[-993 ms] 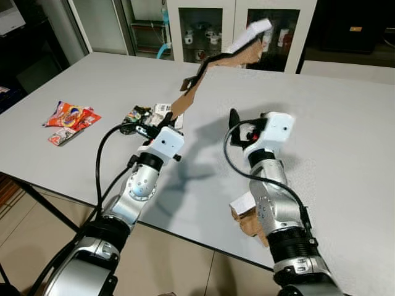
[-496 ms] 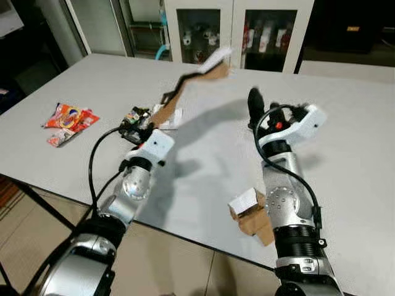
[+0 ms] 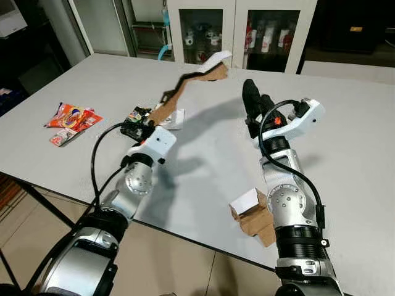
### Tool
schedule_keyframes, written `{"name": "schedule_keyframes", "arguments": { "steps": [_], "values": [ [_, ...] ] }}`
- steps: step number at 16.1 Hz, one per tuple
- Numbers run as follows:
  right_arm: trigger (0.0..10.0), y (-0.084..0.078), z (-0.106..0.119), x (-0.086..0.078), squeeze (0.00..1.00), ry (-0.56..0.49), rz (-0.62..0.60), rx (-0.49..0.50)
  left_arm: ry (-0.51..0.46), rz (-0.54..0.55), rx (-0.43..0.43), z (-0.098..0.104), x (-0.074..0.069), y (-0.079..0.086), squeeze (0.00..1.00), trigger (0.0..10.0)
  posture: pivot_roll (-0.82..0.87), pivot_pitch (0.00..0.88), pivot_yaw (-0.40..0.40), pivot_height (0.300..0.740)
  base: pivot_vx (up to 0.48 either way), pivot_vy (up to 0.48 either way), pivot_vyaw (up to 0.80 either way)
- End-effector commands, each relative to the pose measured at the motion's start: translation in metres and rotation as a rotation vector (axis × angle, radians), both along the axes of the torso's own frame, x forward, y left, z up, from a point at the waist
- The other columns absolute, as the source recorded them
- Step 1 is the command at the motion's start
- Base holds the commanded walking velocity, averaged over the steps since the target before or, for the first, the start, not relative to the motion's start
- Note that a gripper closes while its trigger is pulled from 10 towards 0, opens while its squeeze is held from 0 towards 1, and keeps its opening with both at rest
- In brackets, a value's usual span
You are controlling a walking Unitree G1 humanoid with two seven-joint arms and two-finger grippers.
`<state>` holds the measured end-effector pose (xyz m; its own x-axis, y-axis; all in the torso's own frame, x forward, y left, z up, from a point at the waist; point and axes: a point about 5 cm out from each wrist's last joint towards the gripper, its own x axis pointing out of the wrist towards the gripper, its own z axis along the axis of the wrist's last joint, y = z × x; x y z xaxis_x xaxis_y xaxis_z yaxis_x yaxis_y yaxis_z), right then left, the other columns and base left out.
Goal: Picking trash to rubbish bin
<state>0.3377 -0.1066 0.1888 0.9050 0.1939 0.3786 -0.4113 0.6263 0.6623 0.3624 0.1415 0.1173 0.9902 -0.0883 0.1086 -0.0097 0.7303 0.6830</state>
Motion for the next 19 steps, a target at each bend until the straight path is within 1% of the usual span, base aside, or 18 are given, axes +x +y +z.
{"name": "schedule_keyframes", "arguments": {
  "steps": [1, 3, 4, 5, 6, 7, 12, 15, 16, 19],
  "values": [
    [10.0, 0.018, 0.003, -0.004, 0.0, -0.011, 0.072, 0.043, 0.003, -0.006, 0.01, 0.002, 0.001, 0.0, 0.0, 10.0, 0.02, 0.0, 0.104, 0.74, 0.0, 0.0, 0.0],
    [10.0, 0.025, 0.003, -0.007, 0.0, -0.015, 0.132, 0.026, -0.003, -0.024, 0.008, 0.004, 0.002, -0.004, 0.0, 10.0, 0.02, 0.0, 0.103, 0.74, 0.0, 0.0, 0.0],
    [10.0, 0.031, 0.002, -0.009, 0.0, -0.009, 0.173, 0.002, -0.011, -0.045, 0.005, 0.006, 0.002, -0.007, 0.0, 10.0, 0.02, 0.0, 0.103, 0.74, 0.0, 0.0, 0.0],
    [10.0, 0.034, 0.001, -0.01, 0.0, -0.005, 0.19, -0.008, -0.017, -0.076, 0.004, 0.007, 0.001, -0.012, 0.0, 10.0, 0.02, 0.0, 0.1, 0.74, 0.0, 0.0, 0.0],
    [10.0, 0.034, 0.001, -0.01, 0.0, -0.005, 0.194, -0.008, -0.02, -0.098, 0.003, 0.008, 0.0, -0.015, 0.0, 10.0, 0.02, 0.0, 0.1, 0.74, 0.0, 0.0, 0.0],
    [10.0, 0.034, 0.001, -0.01, 0.0, -0.002, 0.2, -0.009, -0.03, -0.152, 0.006, 0.009, -0.002, -0.024, 0.0, 10.0, 0.02, 0.0, 0.1, 0.74, 0.0, 0.0, 0.0],
    [10.0, 0.033, 0.002, -0.01, 0.0, 0.001, 0.199, -0.014, -0.031, -0.216, -0.004, 0.01, -0.005, -0.041, 0.0, 10.0, 0.02, 0.0, 0.098, 0.74, 0.0, 0.0, 0.0],
    [10.0, 0.032, 0.003, -0.01, 0.0, -0.001, 0.201, -0.013, -0.027, -0.283, 0.007, 0.009, -0.009, -0.053, 0.0, 10.0, 0.02, 0.0, 0.096, 0.74, 0.0, 0.0, 0.0],
    [10.0, 0.033, 0.003, -0.01, 0.0, -0.002, 0.202, -0.014, -0.023, -0.322, 0.004, 0.009, -0.011, -0.059, 0.0, 10.0, 0.02, 0.0, 0.096, 0.74, 0.0, 0.0, 0.0],
    [10.0, 0.033, 0.004, -0.01, 0.0, -0.003, 0.202, -0.015, -0.025, -0.367, 0.017, 0.01, -0.014, -0.064, 0.0, 10.0, 0.03, 0.0, 0.096, 0.74, 0.0, 0.0, 0.0]
  ]
}}
